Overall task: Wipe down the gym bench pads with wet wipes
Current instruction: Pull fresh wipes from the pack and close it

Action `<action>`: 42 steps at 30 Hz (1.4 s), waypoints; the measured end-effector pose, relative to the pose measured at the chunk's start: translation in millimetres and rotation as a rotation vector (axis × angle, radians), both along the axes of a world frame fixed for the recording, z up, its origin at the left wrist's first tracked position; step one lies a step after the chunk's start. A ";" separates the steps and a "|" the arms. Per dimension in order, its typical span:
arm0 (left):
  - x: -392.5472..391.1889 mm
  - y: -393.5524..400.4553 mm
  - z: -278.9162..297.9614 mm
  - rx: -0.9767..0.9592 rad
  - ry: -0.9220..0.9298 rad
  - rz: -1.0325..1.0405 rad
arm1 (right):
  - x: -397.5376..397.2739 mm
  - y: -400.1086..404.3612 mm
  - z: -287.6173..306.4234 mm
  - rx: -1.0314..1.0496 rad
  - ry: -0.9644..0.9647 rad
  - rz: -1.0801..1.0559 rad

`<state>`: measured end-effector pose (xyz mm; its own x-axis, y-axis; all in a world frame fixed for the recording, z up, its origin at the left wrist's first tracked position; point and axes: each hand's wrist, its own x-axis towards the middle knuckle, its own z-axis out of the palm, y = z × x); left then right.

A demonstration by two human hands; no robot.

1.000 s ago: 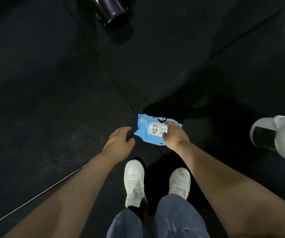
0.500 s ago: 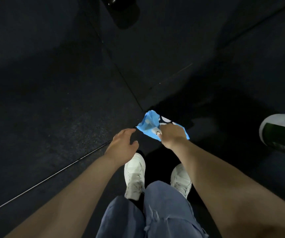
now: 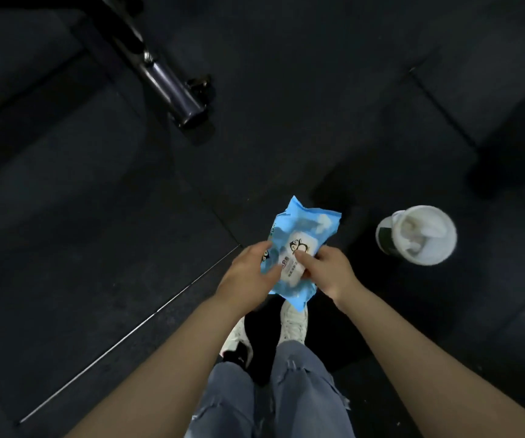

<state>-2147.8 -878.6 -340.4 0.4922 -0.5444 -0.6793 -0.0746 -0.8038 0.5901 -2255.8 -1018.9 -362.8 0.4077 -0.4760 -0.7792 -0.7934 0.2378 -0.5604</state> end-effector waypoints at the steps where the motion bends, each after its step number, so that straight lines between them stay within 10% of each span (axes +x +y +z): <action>1: -6.6 -5.5 22.0 -0.017 -0.020 -0.027 | -5.4 -3.6 26.6 0.013 -0.022 -0.070; 18: -118.2 -47.4 276.6 -0.278 -0.213 -0.579 | -151.9 46.0 327.6 -0.013 -0.135 -0.662; 42: -379.0 65.9 388.1 -0.261 0.071 -1.562 | -393.6 319.7 411.6 -0.282 -0.270 -1.440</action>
<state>-2526.8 -812.7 47.7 -0.6679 -0.5634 -0.4863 -0.6633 0.1544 0.7322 -2649.3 -699.2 48.7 -0.4183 -0.7034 -0.5747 0.1546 0.5683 -0.8082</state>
